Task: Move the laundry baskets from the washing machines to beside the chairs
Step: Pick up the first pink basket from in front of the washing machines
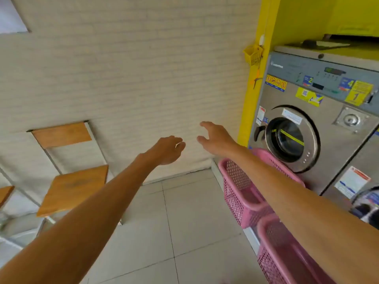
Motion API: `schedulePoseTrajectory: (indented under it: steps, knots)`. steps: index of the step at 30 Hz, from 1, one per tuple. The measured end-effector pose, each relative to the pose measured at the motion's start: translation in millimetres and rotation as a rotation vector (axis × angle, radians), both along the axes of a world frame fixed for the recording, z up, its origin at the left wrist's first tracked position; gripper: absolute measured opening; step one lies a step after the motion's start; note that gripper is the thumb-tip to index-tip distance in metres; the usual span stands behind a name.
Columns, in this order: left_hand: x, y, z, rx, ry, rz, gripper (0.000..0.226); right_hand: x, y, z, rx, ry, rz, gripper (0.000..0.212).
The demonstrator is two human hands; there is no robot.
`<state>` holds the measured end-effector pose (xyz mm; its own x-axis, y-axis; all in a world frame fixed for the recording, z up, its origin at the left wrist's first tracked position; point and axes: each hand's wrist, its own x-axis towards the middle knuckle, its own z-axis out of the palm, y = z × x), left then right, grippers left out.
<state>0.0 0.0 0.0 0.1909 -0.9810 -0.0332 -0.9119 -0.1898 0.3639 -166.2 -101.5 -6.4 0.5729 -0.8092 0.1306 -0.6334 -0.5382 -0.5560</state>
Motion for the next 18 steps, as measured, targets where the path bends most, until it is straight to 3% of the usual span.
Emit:
schedulePoseTrajectory:
  steps: [4,9,15,18]
  knots:
    - [-19,-38,-48,0.153,0.036,-0.046,0.051,-33,-21,-55,0.16,0.03,-0.094,0.059]
    - [-53,-115,-99,0.243,0.055,-0.152,0.045,-74,-75,-132,0.267,0.042,-0.258,0.022]
    - [-87,-199,-170,0.355,0.074,-0.25,0.047,-113,-120,-215,0.445,0.038,-0.415,0.018]
    - [-100,-230,-185,0.422,0.077,-0.296,0.047,-130,-140,-238,0.528,0.028,-0.49,0.034]
